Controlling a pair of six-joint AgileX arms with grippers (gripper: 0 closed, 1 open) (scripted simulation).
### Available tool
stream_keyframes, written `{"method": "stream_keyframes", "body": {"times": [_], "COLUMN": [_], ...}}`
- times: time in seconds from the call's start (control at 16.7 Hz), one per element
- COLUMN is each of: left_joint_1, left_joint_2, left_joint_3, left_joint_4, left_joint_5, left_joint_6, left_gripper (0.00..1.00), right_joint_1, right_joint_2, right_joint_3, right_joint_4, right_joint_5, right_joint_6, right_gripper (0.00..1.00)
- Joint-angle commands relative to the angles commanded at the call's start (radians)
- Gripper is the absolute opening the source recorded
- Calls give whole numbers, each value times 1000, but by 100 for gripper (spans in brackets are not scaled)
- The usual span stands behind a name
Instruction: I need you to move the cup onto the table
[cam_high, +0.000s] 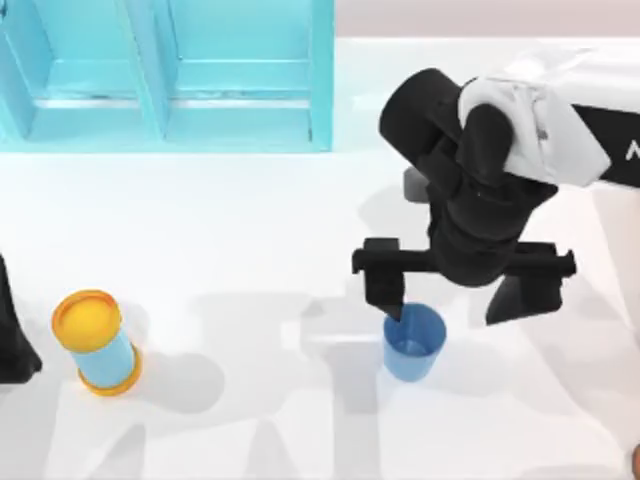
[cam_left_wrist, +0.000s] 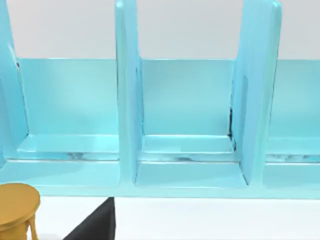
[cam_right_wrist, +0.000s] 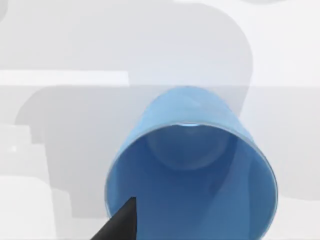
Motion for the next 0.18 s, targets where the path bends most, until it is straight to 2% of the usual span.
{"method": "stream_keyframes", "body": {"times": [0.18], "left_joint_1": [0], "left_joint_2": [0], "left_joint_3": [0], "left_joint_4": [0], "left_joint_5": [0], "left_joint_6": [0], "left_gripper": [100], "right_joint_1": [0], "right_joint_2": [0], "right_joint_3": [0], "right_joint_4": [0], "right_joint_5": [0], "right_joint_6": [0], "right_gripper": [100]}}
